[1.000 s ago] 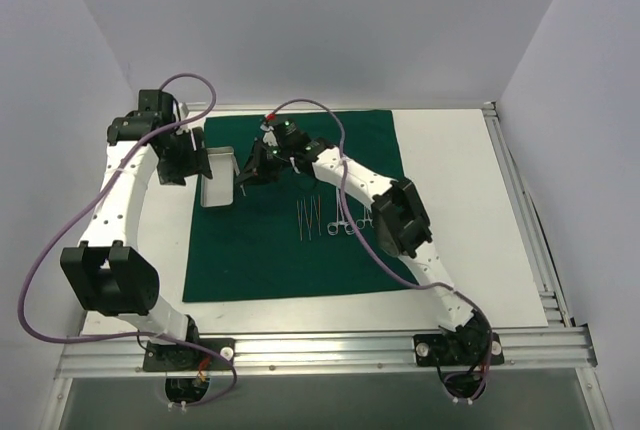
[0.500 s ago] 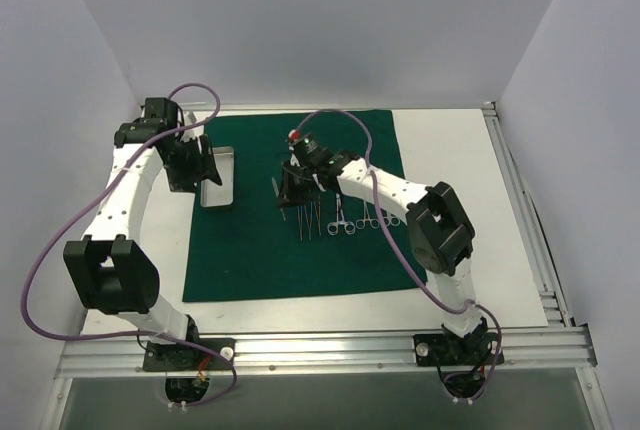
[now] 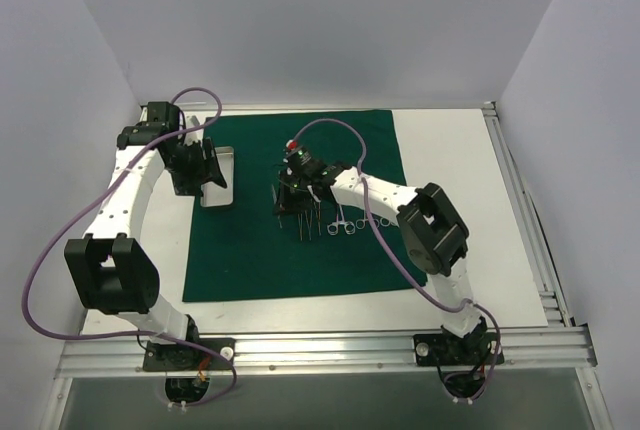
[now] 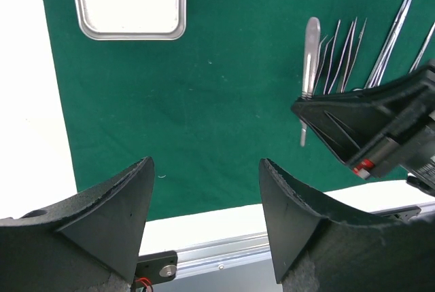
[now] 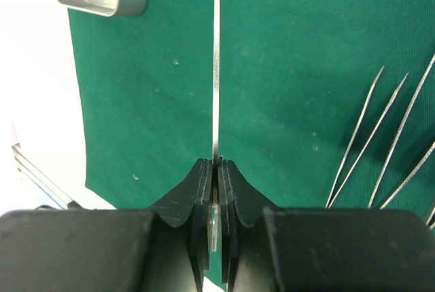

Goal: Open and lay out the surgical kit
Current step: Place the medical item in the surgical kit.

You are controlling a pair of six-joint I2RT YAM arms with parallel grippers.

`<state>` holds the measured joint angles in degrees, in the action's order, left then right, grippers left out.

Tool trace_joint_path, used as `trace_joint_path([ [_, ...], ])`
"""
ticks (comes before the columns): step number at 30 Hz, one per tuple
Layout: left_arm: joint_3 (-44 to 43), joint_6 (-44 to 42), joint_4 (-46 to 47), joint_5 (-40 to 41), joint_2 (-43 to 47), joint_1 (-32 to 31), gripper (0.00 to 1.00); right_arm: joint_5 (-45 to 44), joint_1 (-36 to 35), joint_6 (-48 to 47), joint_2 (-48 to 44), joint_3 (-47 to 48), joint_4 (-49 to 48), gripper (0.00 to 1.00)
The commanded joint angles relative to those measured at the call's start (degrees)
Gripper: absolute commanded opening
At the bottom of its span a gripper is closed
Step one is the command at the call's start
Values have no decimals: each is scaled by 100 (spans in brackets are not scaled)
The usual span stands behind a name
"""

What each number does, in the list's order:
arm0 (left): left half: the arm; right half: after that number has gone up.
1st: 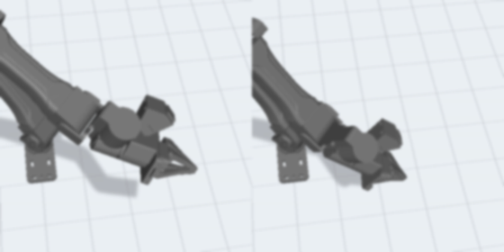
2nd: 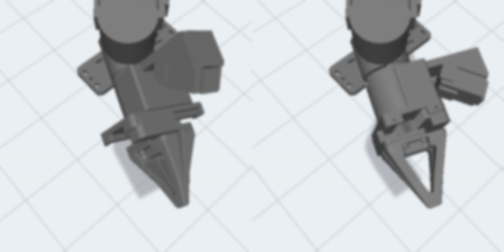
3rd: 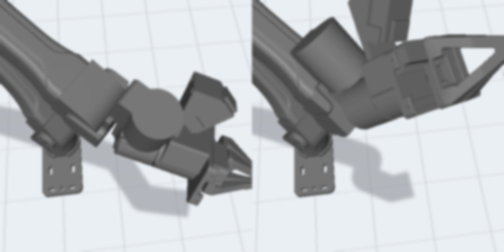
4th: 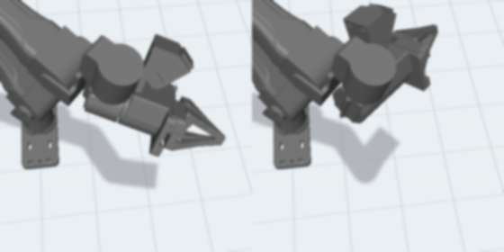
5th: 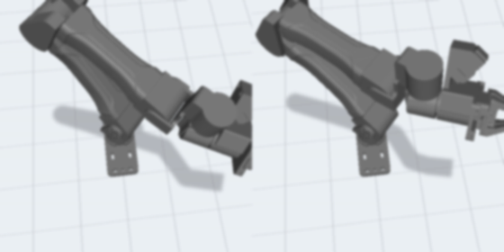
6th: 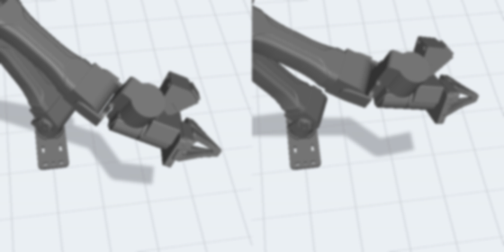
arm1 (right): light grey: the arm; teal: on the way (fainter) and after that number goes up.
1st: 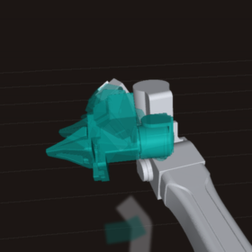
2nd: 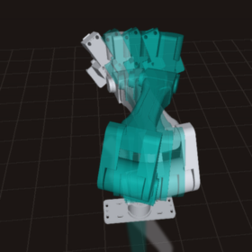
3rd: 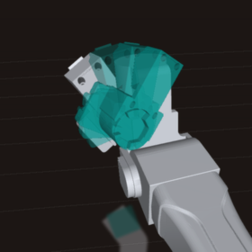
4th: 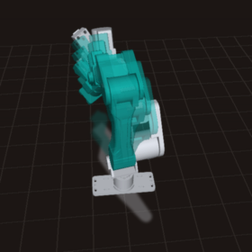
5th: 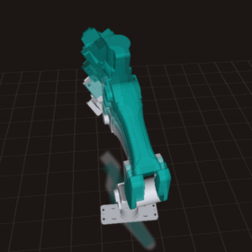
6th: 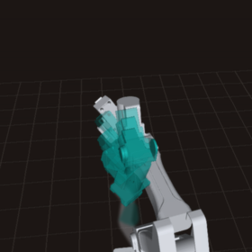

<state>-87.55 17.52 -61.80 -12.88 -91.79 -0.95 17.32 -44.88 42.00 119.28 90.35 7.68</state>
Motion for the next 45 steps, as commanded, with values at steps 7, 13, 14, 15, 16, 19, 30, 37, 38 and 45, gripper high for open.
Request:
trace_joint_path([
  [7,177,15,300,-250,179,34,72,-256,6,362,244,-114,-91,0],
  [13,238,15,318,-285,196,34,71,-300,6,511,350,-184,-127,0],
  [14,256,15,326,-293,196,34,71,-273,15,511,367,-201,-144,0],
  [15,256,15,327,-294,196,34,71,-291,6,520,376,-219,-136,0],
  [16,264,15,335,-302,196,34,71,-291,15,520,385,-237,-179,0],
  [19,273,15,353,-311,196,34,71,-265,32,537,464,-272,-188,0],
  [30,344,23,353,-346,205,34,71,-45,59,661,622,-369,-197,12],
  [37,361,24,362,-355,196,34,71,-45,94,678,622,-395,-136,25],
  [38,379,24,379,-355,196,34,71,-45,111,678,605,-404,-118,26],
  [45,379,41,406,-381,179,34,71,-167,182,564,491,-325,57,27],
])
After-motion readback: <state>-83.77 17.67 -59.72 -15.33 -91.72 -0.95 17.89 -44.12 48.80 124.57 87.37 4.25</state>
